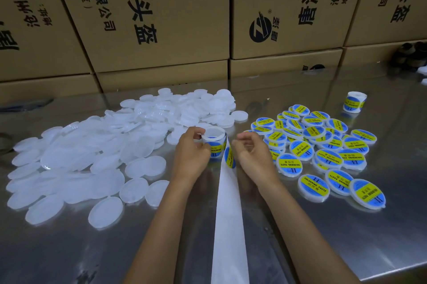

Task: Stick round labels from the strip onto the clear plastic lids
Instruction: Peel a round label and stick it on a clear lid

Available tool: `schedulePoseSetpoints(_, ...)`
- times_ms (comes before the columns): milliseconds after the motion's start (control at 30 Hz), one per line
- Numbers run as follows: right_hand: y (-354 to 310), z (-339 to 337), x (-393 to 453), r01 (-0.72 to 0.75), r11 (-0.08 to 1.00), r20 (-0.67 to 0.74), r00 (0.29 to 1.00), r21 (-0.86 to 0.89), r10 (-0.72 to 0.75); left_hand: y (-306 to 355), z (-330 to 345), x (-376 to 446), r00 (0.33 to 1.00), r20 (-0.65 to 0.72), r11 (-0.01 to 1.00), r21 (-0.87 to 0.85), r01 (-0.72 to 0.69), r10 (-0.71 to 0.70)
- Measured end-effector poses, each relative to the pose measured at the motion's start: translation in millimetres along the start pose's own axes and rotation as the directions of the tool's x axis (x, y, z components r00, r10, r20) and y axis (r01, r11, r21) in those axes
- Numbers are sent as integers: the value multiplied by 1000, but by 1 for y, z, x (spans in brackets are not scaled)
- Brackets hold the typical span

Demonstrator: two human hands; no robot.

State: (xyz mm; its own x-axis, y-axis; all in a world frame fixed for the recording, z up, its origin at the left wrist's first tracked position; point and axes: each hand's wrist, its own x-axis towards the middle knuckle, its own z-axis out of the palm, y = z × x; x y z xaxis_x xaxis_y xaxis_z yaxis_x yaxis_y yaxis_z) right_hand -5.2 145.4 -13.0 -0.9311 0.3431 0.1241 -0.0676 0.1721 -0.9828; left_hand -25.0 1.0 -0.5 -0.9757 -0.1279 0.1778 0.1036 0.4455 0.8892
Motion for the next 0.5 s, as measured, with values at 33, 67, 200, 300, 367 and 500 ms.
schedulePoseSetpoints(33,2,2,0,24,999,39,999,-34,-23,-1,0,0,1000,8,1000,-16,-9,9)
schedulePoseSetpoints(67,4,3,0,36,997,79,996,-65,-31,-2,1,0,1000,14,999,-34,-16,16)
schedulePoseSetpoints(200,10,7,-1,96,989,166,983,-117,-76,-7,6,3,994,107,987,-163,-9,27)
schedulePoseSetpoints(300,12,8,-1,124,986,155,982,-115,-106,-12,11,2,979,196,952,-307,15,48)
schedulePoseSetpoints(367,13,7,-1,146,982,144,981,-121,-128,-13,13,2,988,151,961,-275,8,35)
schedulePoseSetpoints(500,14,7,1,141,978,133,984,-152,-121,-9,4,2,995,-98,997,-75,12,-19)
